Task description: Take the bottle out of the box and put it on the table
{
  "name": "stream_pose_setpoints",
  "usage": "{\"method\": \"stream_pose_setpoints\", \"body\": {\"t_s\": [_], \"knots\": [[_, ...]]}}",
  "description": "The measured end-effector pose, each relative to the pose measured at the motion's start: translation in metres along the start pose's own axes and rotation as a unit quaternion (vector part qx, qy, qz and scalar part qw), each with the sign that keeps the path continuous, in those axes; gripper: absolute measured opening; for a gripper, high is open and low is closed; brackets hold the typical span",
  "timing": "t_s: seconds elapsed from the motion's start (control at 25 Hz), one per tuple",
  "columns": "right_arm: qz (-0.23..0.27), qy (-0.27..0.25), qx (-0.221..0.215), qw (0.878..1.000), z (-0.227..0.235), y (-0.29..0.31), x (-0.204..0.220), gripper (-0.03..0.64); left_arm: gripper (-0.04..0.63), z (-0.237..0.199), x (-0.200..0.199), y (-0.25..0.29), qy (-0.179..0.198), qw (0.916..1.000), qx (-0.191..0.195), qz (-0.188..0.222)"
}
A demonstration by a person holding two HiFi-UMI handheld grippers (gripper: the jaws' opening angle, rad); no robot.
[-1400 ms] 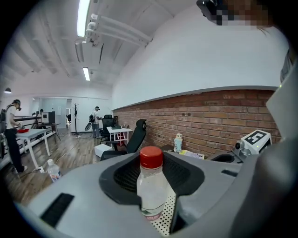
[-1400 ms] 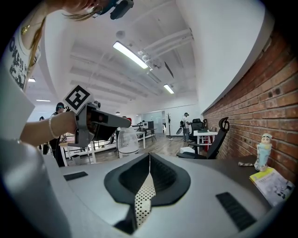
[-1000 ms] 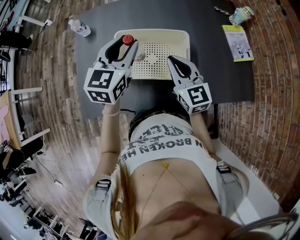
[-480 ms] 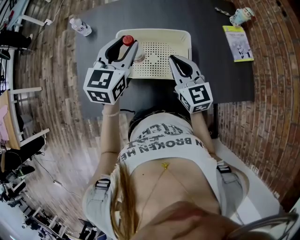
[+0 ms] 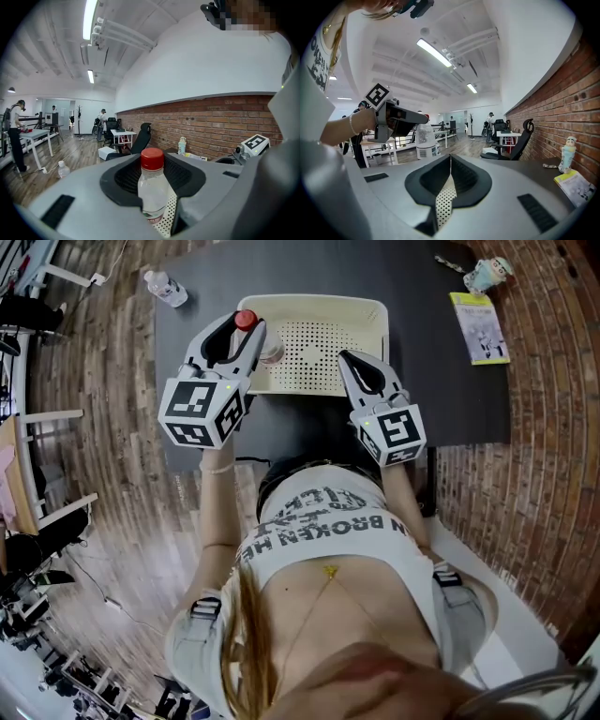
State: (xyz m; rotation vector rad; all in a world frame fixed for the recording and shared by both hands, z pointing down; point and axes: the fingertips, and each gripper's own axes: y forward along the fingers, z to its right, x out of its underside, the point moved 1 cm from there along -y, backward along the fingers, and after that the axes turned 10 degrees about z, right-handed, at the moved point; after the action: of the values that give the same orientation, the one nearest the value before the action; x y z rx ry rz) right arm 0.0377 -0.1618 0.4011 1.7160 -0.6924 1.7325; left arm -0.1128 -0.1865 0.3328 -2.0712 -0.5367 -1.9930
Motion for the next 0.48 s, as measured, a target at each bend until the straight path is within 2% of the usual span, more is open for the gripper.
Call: {"method": "stream_pose_setpoints", "body": {"t_s": [0.48], "knots": [[-0.007, -0.006, -0.001, 1.000, -0.020, 0.012, 0.001, 0.009, 0.153, -0.067, -0.014, -0.052, 0.006, 0.9973, -0.072, 0.016]]}}
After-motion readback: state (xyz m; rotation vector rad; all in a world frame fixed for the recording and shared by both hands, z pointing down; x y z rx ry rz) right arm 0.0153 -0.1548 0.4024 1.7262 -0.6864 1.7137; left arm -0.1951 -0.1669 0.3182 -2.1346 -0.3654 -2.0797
